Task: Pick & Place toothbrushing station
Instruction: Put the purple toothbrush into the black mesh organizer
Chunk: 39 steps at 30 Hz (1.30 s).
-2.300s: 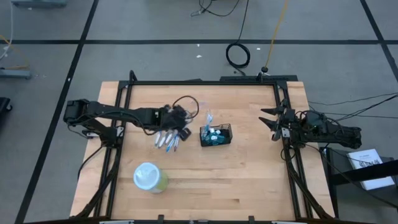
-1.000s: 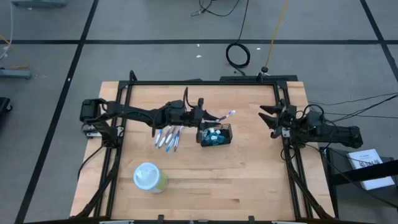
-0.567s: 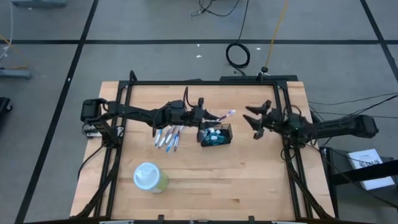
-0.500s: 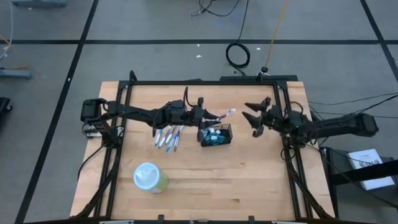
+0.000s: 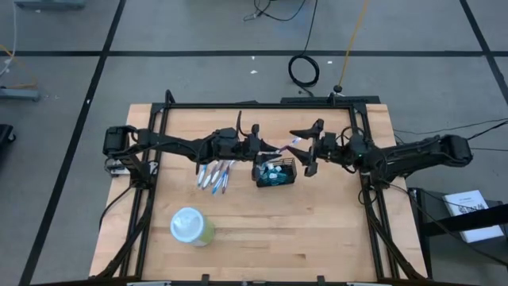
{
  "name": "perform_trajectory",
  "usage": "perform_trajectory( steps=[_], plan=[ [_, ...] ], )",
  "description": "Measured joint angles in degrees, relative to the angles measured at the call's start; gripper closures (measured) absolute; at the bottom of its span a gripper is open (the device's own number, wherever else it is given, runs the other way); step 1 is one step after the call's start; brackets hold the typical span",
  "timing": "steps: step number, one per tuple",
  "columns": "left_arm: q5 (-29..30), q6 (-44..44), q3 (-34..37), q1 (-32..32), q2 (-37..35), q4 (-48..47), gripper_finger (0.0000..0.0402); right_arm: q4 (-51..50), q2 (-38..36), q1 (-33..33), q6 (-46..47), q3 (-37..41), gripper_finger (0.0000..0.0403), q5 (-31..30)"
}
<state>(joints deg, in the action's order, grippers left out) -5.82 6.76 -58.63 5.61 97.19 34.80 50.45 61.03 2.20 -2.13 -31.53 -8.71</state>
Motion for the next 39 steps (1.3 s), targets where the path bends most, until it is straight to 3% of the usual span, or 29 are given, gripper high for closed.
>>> perform_trajectory(
  steps=[10,24,28,34,39],
  plan=[
    [1.35,0.47,0.00,0.00,0.00,-0.80,0.0347,2.60,0.88,-0.06,0.10,0.07,0.0207,1.53],
    [1.47,1.25,0.00,0.02,0.00,-0.78,0.0345,2.87,0.61,-0.07,-0.24,0.07,0.0388,1.72],
    [3.81,1.38,0.00,-0.84,-0.54,-1.08,0.0309,2.84,0.32,-0.07,-0.47,0.07,0.0388,1.71],
    [12.80,1.31,0.00,-3.80,-6.03,-7.21,0.0211,1.96,-1.15,-0.04,-1.23,0.07,0.0395,1.34],
    [13.39,1.09,0.02,-6.88,-14.01,-15.94,0.0136,-0.35,-3.13,-0.04,-1.58,-0.17,0.0395,1.28]
  ],
)
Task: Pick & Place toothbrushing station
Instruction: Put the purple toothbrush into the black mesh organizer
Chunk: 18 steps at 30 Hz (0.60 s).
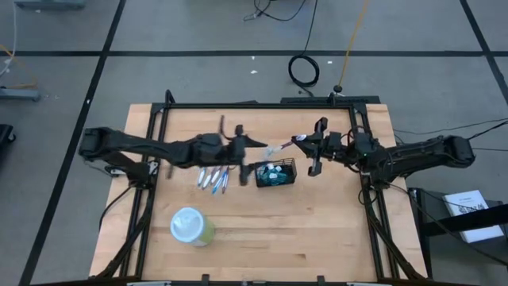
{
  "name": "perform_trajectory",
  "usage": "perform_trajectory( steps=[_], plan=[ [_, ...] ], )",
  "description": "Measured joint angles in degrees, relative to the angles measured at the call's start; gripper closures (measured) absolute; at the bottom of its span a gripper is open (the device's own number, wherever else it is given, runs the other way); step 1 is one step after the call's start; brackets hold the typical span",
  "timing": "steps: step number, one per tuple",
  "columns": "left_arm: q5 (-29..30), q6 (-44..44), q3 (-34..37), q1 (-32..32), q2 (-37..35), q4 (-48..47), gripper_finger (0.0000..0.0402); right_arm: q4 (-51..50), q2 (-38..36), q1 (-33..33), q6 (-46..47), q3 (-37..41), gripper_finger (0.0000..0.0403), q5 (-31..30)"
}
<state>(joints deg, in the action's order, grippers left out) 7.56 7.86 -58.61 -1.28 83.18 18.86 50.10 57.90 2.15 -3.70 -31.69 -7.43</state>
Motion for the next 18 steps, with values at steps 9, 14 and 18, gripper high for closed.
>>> perform_trajectory(
  steps=[9,14,18],
  plan=[
    [6.44,-4.42,0.03,-1.53,-19.52,-24.67,0.0086,-40.94,-3.64,0.02,0.00,-16.67,0.0395,-0.04],
    [12.45,-5.38,6.42,-2.46,-26.72,-24.24,0.0090,-46.14,-3.58,0.53,2.49,-16.38,0.0395,-0.10],
    [17.77,-5.19,14.39,-3.41,-32.61,-18.06,0.0097,-46.90,-3.55,1.10,4.49,-13.67,0.0395,-0.37]
  ],
)
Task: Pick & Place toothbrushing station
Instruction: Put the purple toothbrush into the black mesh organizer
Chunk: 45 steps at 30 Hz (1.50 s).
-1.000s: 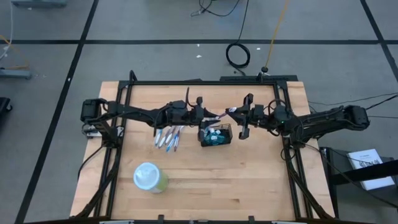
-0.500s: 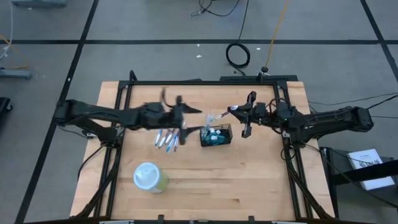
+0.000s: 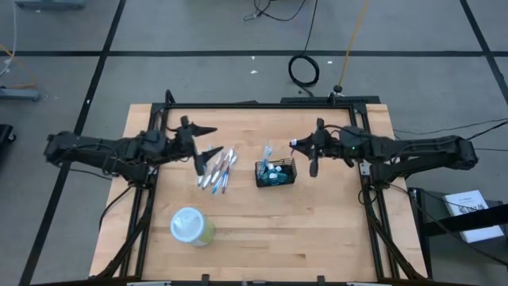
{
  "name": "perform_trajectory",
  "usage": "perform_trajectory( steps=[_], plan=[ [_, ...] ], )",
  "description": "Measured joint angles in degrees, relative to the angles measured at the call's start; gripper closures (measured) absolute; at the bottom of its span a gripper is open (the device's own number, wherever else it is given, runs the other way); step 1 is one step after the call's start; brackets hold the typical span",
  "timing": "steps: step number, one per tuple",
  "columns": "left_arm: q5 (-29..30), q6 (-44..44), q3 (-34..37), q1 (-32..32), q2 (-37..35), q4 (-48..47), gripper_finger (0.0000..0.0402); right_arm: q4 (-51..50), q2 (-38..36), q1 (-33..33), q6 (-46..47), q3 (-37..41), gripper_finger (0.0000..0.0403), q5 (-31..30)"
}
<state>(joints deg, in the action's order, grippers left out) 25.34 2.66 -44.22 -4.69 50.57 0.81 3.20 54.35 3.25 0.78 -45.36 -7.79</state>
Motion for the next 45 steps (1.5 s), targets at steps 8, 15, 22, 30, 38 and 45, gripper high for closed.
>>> perform_trajectory(
  steps=[8,15,22,30,38,45],
  plan=[
    [2.79,-2.40,10.95,-0.07,-6.65,7.76,0.0097,5.21,0.02,1.57,3.17,6.63,0.0395,-1.37],
    [4.33,-4.38,12.63,-0.07,-6.71,8.44,0.0102,12.75,0.52,2.40,5.99,12.33,0.0395,-1.15],
    [4.74,-4.20,12.65,-0.07,-6.65,8.46,0.0103,19.77,1.66,2.40,8.73,17.89,0.0395,-1.09],
    [5.07,-4.06,12.65,-0.04,-6.65,8.43,0.0105,29.08,7.39,2.40,10.35,21.60,0.0395,0.40],
    [5.14,-4.33,12.65,0.17,-6.65,8.29,0.0101,35.48,15.17,2.42,8.72,21.94,0.0395,0.14],
    [5.14,-4.38,12.65,0.15,-6.65,8.27,0.0105,36.67,17.66,2.42,8.62,21.83,0.0389,0.10]
  ],
)
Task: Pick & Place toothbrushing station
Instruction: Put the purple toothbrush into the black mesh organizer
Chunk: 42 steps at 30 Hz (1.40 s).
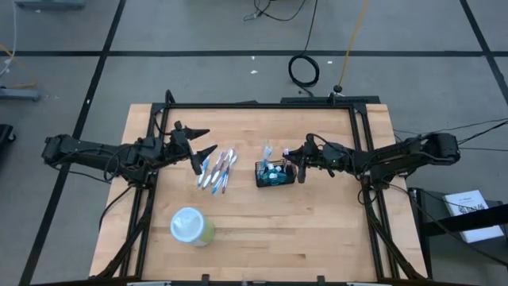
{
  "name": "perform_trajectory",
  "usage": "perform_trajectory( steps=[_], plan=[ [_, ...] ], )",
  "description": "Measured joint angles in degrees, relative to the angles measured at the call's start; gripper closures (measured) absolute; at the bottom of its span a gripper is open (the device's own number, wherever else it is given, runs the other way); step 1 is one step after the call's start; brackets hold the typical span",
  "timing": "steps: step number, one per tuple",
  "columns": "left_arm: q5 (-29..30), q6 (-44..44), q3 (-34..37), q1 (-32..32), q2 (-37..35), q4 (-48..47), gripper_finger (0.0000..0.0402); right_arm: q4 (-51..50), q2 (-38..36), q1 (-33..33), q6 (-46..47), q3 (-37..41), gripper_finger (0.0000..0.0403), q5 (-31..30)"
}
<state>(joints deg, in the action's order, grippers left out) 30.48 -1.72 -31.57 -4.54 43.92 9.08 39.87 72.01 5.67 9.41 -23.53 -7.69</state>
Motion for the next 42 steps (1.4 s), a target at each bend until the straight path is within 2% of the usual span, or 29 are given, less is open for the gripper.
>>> perform_trajectory(
  steps=[11,14,21,26,35,42],
  plan=[
    [-0.02,-0.37,0.00,0.00,0.00,-0.32,0.0103,-0.69,-0.37,0.00,-1.93,0.00,0.0375,0.31],
    [-0.02,-0.35,0.00,0.00,0.00,-0.32,0.0100,-1.80,-0.18,-0.02,-3.17,0.17,0.0349,0.49],
    [-0.03,-0.35,-0.01,0.01,0.00,-0.30,0.0099,1.35,-0.43,-0.02,-3.10,0.17,0.0257,0.36],
    [-0.04,-0.53,-0.02,0.00,0.00,-0.30,0.0105,2.96,-3.74,-0.02,-3.06,0.15,0.0211,0.36],
    [-0.07,-1.86,-0.02,0.00,0.00,-0.28,0.0100,-0.37,-12.49,-0.02,-3.10,0.13,0.0168,0.36],
    [-0.07,-2.08,-0.02,0.01,0.00,-0.26,0.0106,-3.70,-11.43,-0.19,-3.03,0.11,0.0167,0.41]
  ],
)
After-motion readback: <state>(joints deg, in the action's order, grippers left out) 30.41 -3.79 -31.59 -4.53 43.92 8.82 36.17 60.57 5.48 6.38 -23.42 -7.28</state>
